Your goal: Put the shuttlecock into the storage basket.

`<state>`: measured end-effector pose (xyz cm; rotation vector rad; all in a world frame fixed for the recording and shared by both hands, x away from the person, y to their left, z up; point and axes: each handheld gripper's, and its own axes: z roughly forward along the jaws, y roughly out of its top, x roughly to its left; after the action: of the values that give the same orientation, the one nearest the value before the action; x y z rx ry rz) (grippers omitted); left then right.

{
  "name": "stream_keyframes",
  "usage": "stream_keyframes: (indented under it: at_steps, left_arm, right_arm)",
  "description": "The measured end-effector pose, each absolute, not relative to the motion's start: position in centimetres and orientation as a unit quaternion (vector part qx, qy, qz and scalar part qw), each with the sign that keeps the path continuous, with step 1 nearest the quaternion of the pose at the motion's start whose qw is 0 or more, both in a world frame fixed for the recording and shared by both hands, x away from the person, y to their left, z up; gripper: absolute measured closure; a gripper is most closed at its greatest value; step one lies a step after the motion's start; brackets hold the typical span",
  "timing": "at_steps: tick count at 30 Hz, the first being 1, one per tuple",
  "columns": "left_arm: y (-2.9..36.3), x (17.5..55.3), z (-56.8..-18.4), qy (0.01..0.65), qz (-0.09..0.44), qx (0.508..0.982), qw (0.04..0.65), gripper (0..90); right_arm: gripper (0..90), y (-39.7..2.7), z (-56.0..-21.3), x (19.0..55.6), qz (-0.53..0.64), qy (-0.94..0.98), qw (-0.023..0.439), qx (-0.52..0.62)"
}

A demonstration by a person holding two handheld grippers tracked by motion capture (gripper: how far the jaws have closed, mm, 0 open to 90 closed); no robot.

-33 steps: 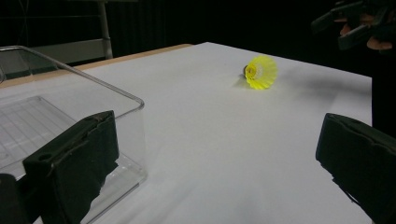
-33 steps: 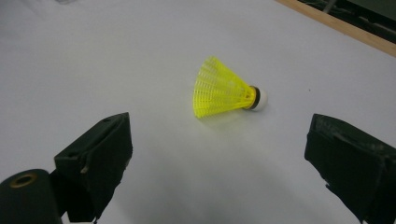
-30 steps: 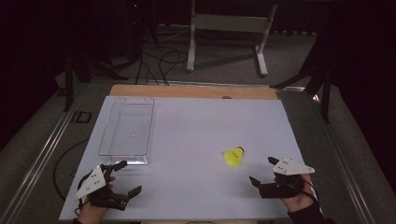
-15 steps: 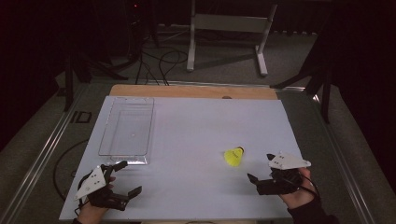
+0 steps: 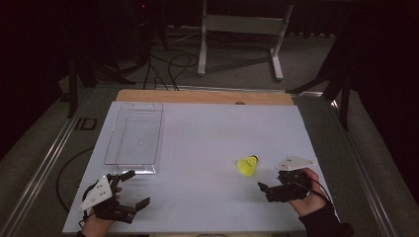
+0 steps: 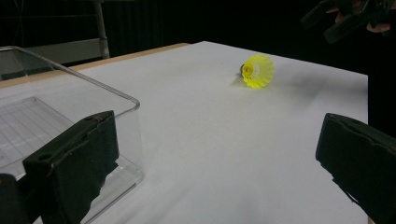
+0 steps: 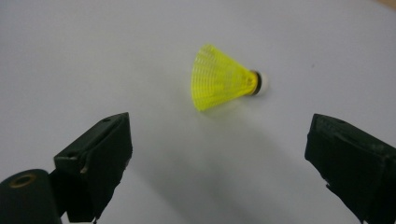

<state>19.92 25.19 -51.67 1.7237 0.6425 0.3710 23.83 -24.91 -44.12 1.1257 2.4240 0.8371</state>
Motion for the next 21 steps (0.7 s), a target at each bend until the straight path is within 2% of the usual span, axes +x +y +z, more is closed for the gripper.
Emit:
stream_keyframes:
  at_steps: [13, 21]
  left_arm:
    - [25.2, 19.9, -51.7, 0.275, 0.158, 0.742, 0.591, 0.2]
    - [25.2, 19.9, -51.7, 0.275, 0.157, 0.742, 0.590, 0.2]
  right_arm:
    - [7.5, -23.8, -45.0, 24.8, 0.261, 0.861, 0.153, 0.409]
    - [7.5, -23.3, -45.9, 26.1, 0.230, 0.862, 0.125, 0.434]
